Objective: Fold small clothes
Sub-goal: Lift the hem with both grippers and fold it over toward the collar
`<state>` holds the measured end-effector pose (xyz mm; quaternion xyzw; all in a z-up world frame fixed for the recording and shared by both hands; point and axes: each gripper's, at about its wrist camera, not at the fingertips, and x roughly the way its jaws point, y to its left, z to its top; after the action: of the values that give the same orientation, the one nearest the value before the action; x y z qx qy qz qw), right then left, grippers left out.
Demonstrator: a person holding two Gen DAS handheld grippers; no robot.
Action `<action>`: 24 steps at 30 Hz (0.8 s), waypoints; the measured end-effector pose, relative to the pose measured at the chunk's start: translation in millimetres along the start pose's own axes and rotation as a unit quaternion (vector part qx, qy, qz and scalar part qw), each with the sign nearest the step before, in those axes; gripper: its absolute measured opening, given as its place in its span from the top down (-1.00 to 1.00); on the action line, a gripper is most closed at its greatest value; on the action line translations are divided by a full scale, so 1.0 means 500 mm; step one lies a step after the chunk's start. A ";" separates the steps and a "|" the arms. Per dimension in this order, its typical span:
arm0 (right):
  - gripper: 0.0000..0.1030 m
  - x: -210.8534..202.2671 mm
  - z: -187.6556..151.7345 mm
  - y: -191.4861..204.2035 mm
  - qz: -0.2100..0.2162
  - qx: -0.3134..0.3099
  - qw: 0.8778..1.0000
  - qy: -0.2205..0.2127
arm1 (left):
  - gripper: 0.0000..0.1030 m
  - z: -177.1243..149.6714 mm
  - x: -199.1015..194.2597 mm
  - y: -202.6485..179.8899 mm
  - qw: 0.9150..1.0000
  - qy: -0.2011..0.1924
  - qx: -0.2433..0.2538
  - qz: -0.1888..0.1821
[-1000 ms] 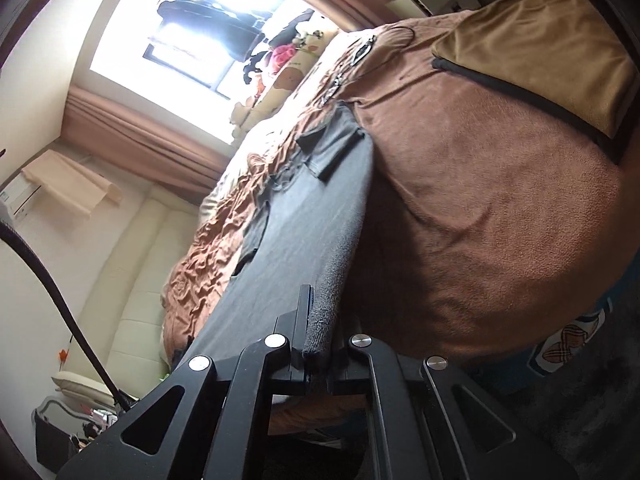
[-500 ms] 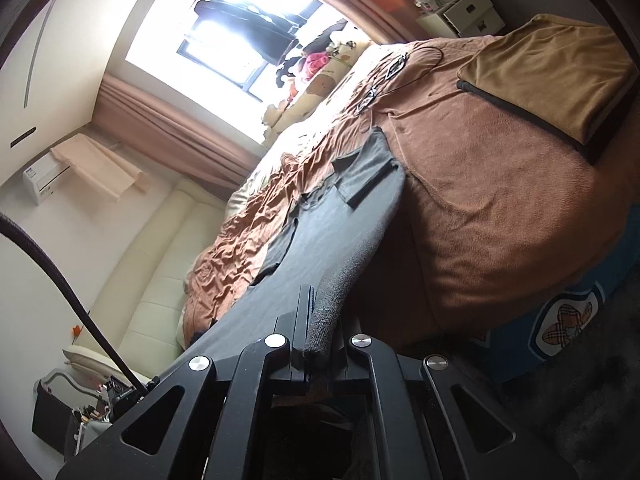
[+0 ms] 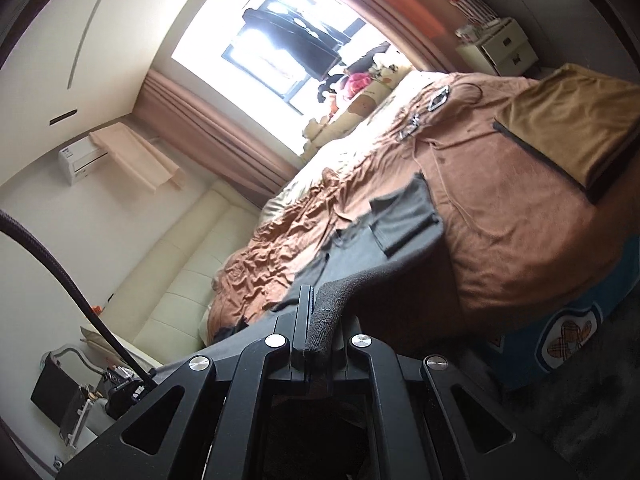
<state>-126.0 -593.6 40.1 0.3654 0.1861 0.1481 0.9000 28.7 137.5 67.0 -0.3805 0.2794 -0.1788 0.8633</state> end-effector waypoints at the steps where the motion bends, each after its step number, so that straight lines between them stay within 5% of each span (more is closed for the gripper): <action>1: 0.98 -0.001 0.005 0.005 0.002 -0.005 1.000 -0.003 | 0.88 0.004 -0.006 -0.010 1.000 -0.003 0.004 -0.003; 12: 0.98 0.047 0.046 -0.020 0.007 -0.013 1.000 -0.022 | 0.88 0.053 0.016 -0.029 1.000 -0.020 0.009 -0.001; 24: 0.98 0.251 0.147 -0.049 -0.039 -0.001 0.999 0.006 | 0.88 0.141 0.231 0.027 0.999 0.016 -0.012 0.046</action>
<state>21.4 -604.4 42.9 0.3557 0.2054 0.1153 0.9044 163.8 125.3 56.2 -0.3745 0.3123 -0.1416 0.8615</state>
